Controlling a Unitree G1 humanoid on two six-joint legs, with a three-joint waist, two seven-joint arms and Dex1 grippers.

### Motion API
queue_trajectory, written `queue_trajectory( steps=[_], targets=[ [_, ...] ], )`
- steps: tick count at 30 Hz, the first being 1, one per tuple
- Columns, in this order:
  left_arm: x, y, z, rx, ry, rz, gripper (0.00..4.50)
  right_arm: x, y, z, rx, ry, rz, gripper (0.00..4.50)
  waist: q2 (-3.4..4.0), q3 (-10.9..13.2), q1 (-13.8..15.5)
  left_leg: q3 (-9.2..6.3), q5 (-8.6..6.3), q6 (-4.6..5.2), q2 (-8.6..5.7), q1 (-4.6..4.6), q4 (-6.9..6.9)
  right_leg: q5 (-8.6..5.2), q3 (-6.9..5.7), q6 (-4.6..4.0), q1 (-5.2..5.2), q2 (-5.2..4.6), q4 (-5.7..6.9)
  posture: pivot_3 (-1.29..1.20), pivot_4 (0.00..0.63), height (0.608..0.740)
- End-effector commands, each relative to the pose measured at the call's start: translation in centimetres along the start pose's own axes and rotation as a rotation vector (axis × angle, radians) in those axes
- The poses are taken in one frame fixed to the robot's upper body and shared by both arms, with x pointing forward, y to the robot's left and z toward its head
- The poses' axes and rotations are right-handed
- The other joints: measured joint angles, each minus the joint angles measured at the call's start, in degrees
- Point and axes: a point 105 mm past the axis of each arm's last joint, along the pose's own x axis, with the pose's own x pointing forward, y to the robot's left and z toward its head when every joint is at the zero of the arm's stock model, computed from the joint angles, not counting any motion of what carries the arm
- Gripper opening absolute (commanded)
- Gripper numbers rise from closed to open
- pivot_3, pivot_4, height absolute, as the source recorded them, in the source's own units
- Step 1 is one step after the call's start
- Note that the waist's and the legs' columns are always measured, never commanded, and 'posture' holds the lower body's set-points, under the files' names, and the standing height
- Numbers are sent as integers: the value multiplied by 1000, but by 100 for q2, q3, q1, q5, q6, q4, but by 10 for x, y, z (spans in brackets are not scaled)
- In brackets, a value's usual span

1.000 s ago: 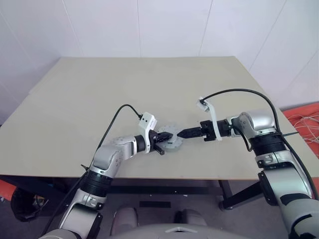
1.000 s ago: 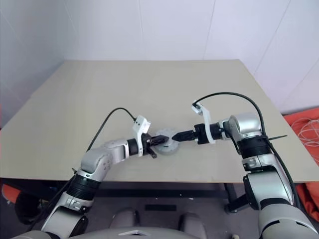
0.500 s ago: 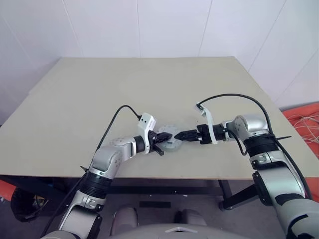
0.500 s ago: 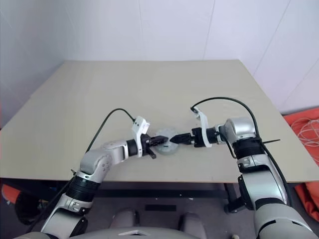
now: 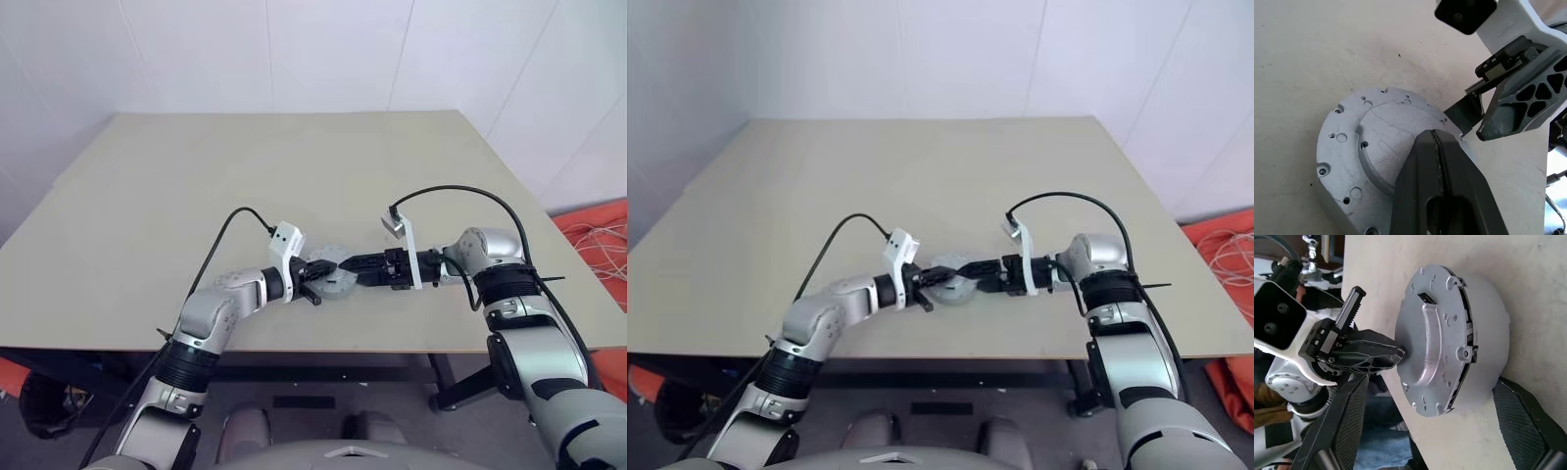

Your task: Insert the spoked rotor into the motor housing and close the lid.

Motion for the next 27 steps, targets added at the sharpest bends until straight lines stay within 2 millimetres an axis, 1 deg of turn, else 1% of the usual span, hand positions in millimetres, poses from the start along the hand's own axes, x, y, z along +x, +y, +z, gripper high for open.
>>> queue_trajectory(
  steps=[1, 8, 11, 14, 22, 23, 27],
  targets=[
    [-2, 7, -17, -36, 58, 47, 0, 14, 30, 11, 6, -33, 161, 4477, 0, 0, -16, 2, 0, 0, 2, 0, -2, -1, 0, -1, -1, 1, 0, 0, 0, 740],
    [-3, 6, -18, -39, 58, 51, 0, 16, 38, 17, 34, -83, 194, 4477, 1, 0, -113, 6, 2, -3, 4, 1, -13, -2, 0, -2, -11, 3, 2, 0, 0, 740],
    [-3, 6, -18, -41, 59, 50, 0, 18, 39, 14, 40, -82, 190, 4477, 1, 1, -114, 7, 4, -6, 4, 0, -16, -2, 0, -3, -15, 3, 2, 0, 0, 740],
    [-3, 6, -19, -43, 60, 50, 0, 19, 41, 12, 48, -77, 192, 3883, 1, 1, -110, 8, 10, -17, 4, -1, -19, -3, 0, -6, -17, 3, 1, 0, 0, 740],
    [-4, 6, -20, -49, 56, 53, 0, 18, 42, 4, 69, -54, 194, 1345, 3, 1, -107, 11, 18, -31, 6, 2, -29, -9, 1, -2, -15, 5, 2, 0, 0, 740],
    [-4, 6, -20, -49, 56, 53, 0, 18, 42, 3, 70, -53, 193, 1187, 3, 1, -103, 11, 19, -32, 6, 4, -29, -23, 0, 22, -15, 5, 2, 0, 0, 740],
    [-5, 6, -21, -52, 55, 56, 0, 18, 41, 1, 74, -51, 199, 1168, 3, 1, -101, 11, 21, -36, 5, 5, -28, -25, 0, 27, -16, 4, 2, 0, 0, 740]
  ],
)
